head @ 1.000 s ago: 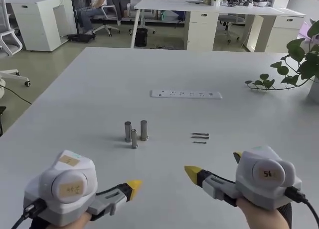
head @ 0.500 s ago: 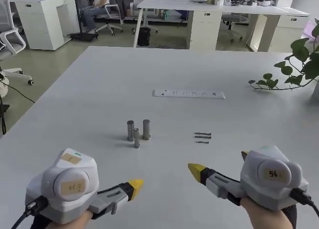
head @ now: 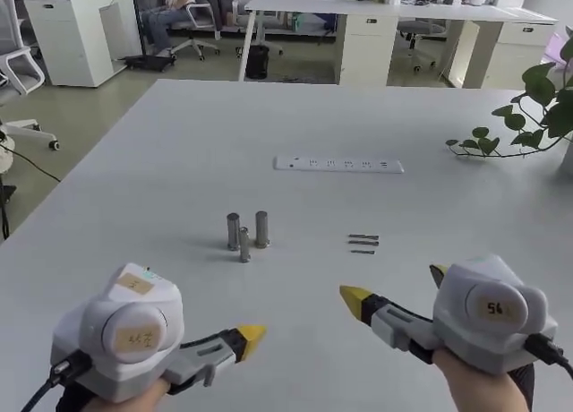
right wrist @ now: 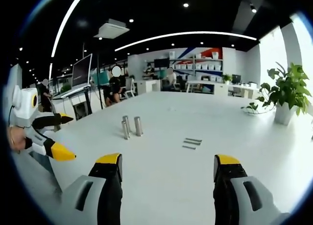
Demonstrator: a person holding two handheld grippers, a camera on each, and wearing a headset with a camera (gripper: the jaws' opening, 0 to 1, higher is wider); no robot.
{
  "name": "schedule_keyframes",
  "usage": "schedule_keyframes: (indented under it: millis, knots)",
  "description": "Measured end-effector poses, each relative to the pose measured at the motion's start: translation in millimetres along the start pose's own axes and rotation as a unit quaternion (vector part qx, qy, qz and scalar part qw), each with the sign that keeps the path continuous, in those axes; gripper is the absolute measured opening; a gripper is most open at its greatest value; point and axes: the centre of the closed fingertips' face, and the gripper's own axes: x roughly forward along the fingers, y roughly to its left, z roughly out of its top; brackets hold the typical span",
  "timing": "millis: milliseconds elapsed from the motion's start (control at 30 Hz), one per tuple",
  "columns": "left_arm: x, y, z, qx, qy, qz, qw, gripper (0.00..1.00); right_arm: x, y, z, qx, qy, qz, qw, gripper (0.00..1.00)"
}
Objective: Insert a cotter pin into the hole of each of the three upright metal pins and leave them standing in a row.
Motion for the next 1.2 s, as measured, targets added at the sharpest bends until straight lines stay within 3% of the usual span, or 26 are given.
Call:
schedule_keyframes:
  millis: [133, 300, 467, 633, 767, 1200]
  knots:
    - [-1.1, 0.7, 1.7, -0.004, 0.000, 0.000, 1.0000, 0.99, -1.5, 1.8, 4.7, -0.012, -0.005, 0.003, 0.9999, 0.62]
    - [-1.3, 0.4, 5.1, -0.007, -0.006, -0.004, 0.9999, 0.99, 1.7, 11.8, 9.5, -0.022, -0.005, 0.027, 0.9994, 0.50]
    - [-0.3, -0.9, 8.6, -0.002, -0.008, -0.007, 0.9999, 0.99, 10.1, 19.6, 15.3, -0.025, -0.006, 0.046, 0.9986, 0.43]
    - [1.0, -0.7, 11.9, -0.003, -0.011, -0.013, 0.9999, 0.98, 28.6, 30.7, 17.0, -0.029, 0.004, 0.073, 0.9969, 0.39]
    - [2.8, -0.1, 12.4, -0.007, -0.009, -0.016, 0.9998, 0.98, 48.3, 47.5, 16.2, -0.038, 0.019, 0.108, 0.9933, 0.35]
    - [10.2, -2.5, 17.3, 0.010, -0.004, -0.028, 0.9995, 0.95, 110.4, 92.0, 10.1, -0.056, 0.046, 0.179, 0.9811, 0.28]
